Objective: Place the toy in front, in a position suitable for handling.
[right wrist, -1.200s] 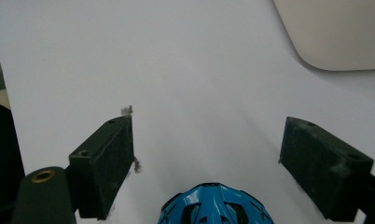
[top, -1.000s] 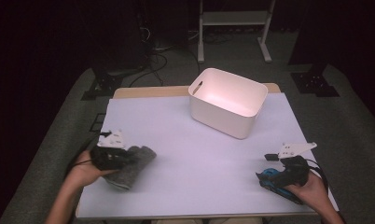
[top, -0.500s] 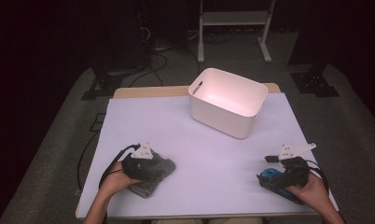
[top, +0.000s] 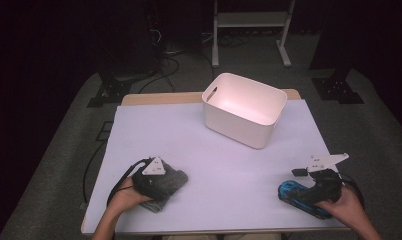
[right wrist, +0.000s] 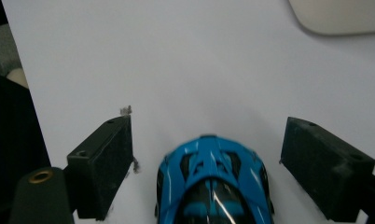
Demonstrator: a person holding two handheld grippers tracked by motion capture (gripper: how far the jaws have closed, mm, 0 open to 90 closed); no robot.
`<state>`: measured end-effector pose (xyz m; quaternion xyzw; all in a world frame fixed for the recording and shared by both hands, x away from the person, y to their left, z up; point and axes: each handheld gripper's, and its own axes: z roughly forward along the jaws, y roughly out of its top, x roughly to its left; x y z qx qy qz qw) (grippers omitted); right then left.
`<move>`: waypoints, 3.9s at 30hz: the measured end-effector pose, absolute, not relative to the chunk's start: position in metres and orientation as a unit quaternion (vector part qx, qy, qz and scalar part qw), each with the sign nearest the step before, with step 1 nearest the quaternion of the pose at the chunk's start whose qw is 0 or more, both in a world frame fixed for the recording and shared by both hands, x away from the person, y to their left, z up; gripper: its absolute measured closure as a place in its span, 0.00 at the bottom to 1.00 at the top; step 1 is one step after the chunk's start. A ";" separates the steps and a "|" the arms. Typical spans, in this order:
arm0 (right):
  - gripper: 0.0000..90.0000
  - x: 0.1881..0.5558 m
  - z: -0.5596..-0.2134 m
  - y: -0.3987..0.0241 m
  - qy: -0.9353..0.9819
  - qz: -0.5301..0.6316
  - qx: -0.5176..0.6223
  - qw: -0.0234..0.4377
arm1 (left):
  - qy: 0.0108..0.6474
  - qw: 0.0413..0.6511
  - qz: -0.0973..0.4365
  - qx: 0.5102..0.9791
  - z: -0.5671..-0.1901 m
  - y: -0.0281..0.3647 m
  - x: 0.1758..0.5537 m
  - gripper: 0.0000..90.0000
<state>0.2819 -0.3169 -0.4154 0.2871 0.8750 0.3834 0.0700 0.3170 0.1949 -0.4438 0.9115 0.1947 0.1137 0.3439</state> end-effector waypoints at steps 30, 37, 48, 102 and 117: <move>0.15 0.269 -0.444 -0.334 0.923 0.254 0.280 0.074 | 0.209 0.353 0.109 0.905 -0.454 0.198 0.317 0.20; 0.14 0.268 -0.444 -0.331 0.925 0.245 0.278 0.081 | 0.210 0.355 0.109 0.904 -0.454 0.199 0.317 0.20; 0.21 0.267 -0.443 -0.330 0.924 0.241 0.284 0.085 | 0.211 0.357 0.109 0.903 -0.454 0.199 0.317 0.20; 0.29 0.299 -0.367 -0.182 0.954 0.285 0.081 0.045 | 0.206 0.356 0.112 0.905 -0.454 0.199 0.317 0.20; 0.30 0.318 -0.425 -0.089 0.975 0.223 0.007 -0.006 | 0.202 0.358 0.109 0.905 -0.455 0.200 0.317 0.20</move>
